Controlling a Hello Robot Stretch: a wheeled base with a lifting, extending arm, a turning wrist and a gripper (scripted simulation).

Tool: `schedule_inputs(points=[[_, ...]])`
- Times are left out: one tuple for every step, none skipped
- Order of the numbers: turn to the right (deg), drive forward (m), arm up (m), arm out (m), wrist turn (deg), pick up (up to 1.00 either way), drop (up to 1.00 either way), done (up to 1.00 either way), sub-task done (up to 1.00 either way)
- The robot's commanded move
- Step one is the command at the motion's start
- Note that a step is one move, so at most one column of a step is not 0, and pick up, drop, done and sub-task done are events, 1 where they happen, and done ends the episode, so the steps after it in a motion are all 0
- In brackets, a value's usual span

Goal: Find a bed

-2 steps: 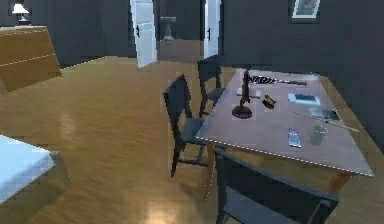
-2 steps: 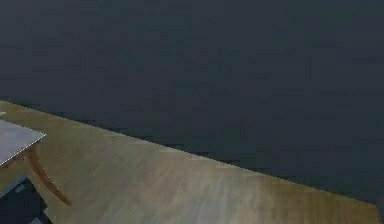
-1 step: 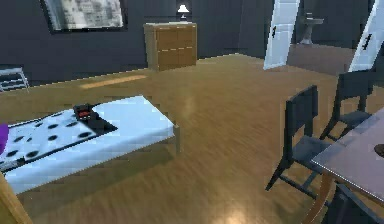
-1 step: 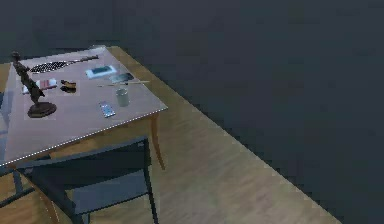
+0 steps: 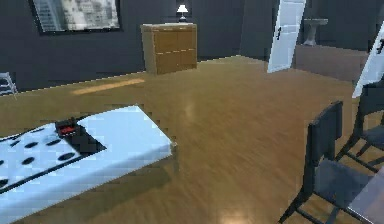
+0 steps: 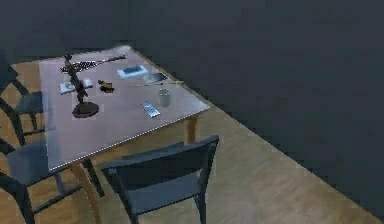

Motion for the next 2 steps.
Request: schedule_inputs(points=[[-18.0, 0.00, 0.00, 0.00, 0.0, 0.00, 0.00, 0.00, 0.00], [0.0, 0.55, 0.00, 0.00, 0.0, 0.00, 0.00, 0.00, 0.00]])
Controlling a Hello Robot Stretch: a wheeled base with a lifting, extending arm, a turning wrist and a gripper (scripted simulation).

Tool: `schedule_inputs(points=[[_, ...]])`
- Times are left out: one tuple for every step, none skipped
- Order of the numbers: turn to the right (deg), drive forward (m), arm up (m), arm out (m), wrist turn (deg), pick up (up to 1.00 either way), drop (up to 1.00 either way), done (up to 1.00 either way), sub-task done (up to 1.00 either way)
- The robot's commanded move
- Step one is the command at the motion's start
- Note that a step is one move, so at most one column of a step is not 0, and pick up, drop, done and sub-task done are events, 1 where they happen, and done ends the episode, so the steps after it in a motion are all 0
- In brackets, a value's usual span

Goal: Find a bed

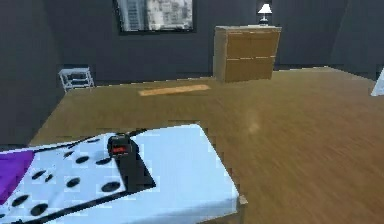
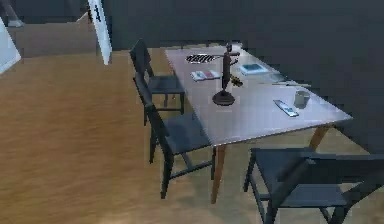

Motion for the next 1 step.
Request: schedule_inputs(points=[[-30.0, 0.00, 0.00, 0.00, 0.0, 0.00, 0.00, 0.00, 0.00]])
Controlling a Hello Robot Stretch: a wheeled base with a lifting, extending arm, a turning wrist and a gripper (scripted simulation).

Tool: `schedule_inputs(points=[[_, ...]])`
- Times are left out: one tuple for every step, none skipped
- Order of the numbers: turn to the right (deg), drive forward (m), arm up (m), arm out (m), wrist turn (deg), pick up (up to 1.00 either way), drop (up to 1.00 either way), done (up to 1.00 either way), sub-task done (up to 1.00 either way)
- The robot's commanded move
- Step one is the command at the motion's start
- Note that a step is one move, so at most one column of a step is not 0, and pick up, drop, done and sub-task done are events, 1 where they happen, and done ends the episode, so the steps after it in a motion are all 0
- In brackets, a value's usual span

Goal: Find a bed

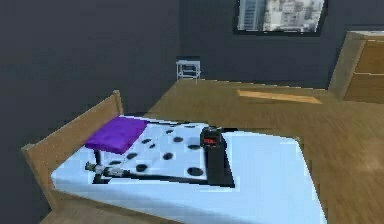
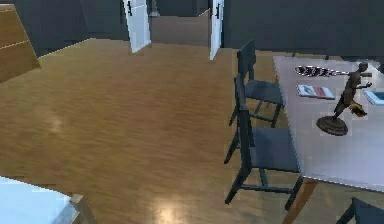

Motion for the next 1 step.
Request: schedule_inputs(points=[[0.0, 0.00, 0.00, 0.00, 0.0, 0.00, 0.00, 1.00, 0.00]])
